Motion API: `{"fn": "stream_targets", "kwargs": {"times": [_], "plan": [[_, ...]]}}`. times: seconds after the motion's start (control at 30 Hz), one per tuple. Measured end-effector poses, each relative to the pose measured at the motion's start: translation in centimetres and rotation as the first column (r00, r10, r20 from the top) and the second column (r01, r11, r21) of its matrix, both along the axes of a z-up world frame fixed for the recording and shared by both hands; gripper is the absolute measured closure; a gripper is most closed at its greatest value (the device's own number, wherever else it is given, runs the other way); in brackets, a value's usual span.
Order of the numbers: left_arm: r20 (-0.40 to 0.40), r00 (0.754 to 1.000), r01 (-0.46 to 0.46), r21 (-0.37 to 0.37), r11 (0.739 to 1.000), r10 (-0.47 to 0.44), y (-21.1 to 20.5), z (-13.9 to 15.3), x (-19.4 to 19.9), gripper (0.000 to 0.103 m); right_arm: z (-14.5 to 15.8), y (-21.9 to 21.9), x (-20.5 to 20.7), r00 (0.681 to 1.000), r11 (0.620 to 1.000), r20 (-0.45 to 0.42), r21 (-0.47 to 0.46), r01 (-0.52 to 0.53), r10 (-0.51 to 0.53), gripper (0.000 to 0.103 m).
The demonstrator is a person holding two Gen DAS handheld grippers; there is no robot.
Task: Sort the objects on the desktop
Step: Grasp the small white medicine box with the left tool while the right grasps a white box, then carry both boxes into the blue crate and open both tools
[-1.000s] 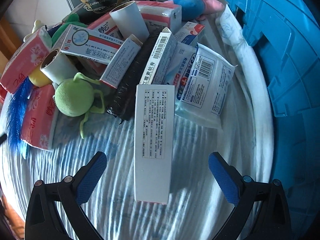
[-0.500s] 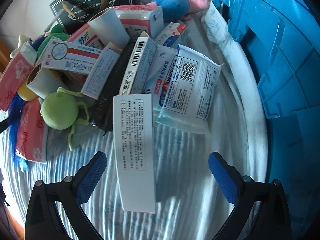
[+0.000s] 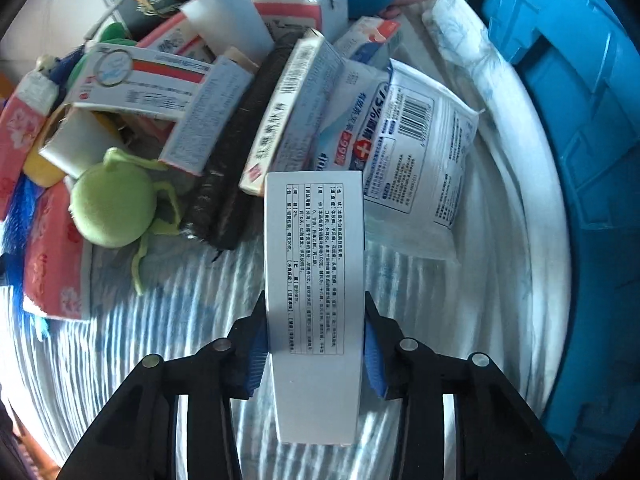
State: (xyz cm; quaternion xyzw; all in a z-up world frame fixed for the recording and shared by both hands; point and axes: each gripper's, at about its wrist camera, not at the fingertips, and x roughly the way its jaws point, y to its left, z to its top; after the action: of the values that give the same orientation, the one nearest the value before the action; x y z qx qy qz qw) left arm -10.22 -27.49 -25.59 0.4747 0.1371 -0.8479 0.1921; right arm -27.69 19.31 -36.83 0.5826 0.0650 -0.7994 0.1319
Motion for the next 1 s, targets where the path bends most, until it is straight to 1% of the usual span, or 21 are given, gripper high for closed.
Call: {"fn": "stream_targets", "kwargs": {"times": [0.07, 0.17, 0.27, 0.3, 0.33, 0.37, 0.4, 0.47, 0.5, 0.53, 0.57, 0.67, 0.77, 0.9, 1.0], "plan": [[-0.036, 0.999, -0.004, -0.023, 1.0, 0.003, 0.2, 1.5, 1.2, 0.067, 1.3, -0.1, 1.0, 1.0, 1.0, -0.026, -0.016, -0.018, 0.017, 0.063], [-0.104, 0.995, -0.003, -0.074, 0.997, -0.005, 1.3, 4.3, 3.2, 0.067, 4.1, -0.4, 2.9, 0.994, 0.998, -0.095, -0.037, -0.058, 0.055, 0.063], [-0.172, 0.984, 0.018, -0.131, 0.991, -0.041, 2.5, 7.3, 4.2, 0.067, 7.4, -0.4, 5.0, 0.982, 0.993, -0.172, -0.071, -0.092, 0.079, 0.063], [-0.197, 0.979, 0.03, -0.146, 0.989, -0.059, 3.2, 8.3, 4.6, 0.067, 8.4, -1.0, 6.1, 0.975, 0.992, -0.205, -0.077, -0.101, 0.084, 0.063], [-0.221, 0.972, 0.045, -0.154, 0.987, -0.079, 4.0, 9.3, 4.8, 0.067, 9.1, -0.6, 6.5, 0.968, 0.991, -0.234, -0.08, -0.109, 0.087, 0.063], [-0.24, 0.966, 0.062, -0.161, 0.985, -0.1, 5.1, 10.2, 4.9, 0.067, 10.0, -2.0, 7.8, 0.96, 0.99, -0.265, -0.083, -0.115, 0.089, 0.063], [-0.257, 0.959, 0.081, -0.167, 0.983, -0.123, 6.0, 11.0, 5.0, 0.067, 12.4, -2.0, 8.3, 0.951, 0.989, -0.296, -0.09, -0.119, 0.087, 0.063], [-0.29, 0.941, 0.124, -0.179, 0.976, -0.173, 7.9, 12.3, 5.2, 0.067, 15.8, -0.8, 9.6, 0.934, 0.987, -0.348, -0.106, -0.122, 0.078, 0.063], [-0.305, 0.931, 0.149, -0.184, 0.972, -0.2, 8.9, 12.9, 5.1, 0.067, 17.3, 0.5, 10.3, 0.924, 0.986, -0.376, -0.112, -0.123, 0.072, 0.063], [-0.32, 0.921, 0.169, -0.188, 0.968, -0.222, 10.2, 13.5, 5.3, 0.067, 18.2, 0.7, 10.8, 0.913, 0.986, -0.403, -0.112, -0.122, 0.067, 0.063], [-0.334, 0.91, 0.192, -0.189, 0.963, -0.247, 11.3, 14.0, 5.2, 0.067, 18.3, 0.0, 10.9, 0.904, 0.987, -0.423, -0.109, -0.117, 0.06, 0.063], [-0.372, 0.87, 0.268, -0.194, 0.944, -0.324, 15.1, 15.3, 4.7, 0.067, 21.9, 2.3, 12.6, 0.877, 0.987, -0.48, -0.122, -0.108, 0.037, 0.063], [-0.406, 0.823, 0.345, -0.202, 0.917, -0.399, 19.4, 16.9, 3.9, 0.067, 25.1, 5.0, 13.8, 0.843, 0.983, -0.538, -0.146, -0.108, 0.013, 0.063], [-0.455, 0.741, 0.445, -0.221, 0.868, -0.495, 25.7, 19.6, 2.6, 0.067, 29.8, 9.5, 15.4, 0.788, 0.977, -0.615, -0.183, -0.109, -0.027, 0.063], [-0.484, 0.674, 0.506, -0.247, 0.826, -0.558, 30.9, 22.2, 1.6, 0.067, 33.1, 13.6, 15.5, 0.747, 0.984, -0.663, -0.159, -0.076, -0.049, 0.063]]}}
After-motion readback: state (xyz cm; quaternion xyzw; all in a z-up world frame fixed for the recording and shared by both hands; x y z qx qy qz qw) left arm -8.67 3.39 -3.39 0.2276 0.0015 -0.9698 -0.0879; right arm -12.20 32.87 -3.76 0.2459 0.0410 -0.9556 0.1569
